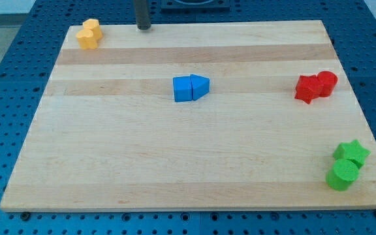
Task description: Move the yellow hexagon to the right of the yellow heart
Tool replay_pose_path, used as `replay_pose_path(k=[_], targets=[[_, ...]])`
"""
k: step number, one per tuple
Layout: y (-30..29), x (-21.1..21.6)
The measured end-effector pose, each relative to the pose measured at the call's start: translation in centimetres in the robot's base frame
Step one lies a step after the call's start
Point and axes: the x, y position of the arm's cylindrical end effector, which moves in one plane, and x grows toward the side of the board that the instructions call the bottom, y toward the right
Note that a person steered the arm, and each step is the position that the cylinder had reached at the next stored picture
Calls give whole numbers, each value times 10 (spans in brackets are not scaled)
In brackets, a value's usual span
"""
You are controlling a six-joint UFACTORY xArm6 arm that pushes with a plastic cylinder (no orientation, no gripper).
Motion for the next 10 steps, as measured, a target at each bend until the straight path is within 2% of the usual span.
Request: replay_pose_path(k=[1, 4, 5, 6, 7, 8, 9, 10], targets=[[-68, 0], [-65, 0], [-51, 14], [-36, 80], [-98, 147], [-162, 153], [-163, 118], [-163, 66]])
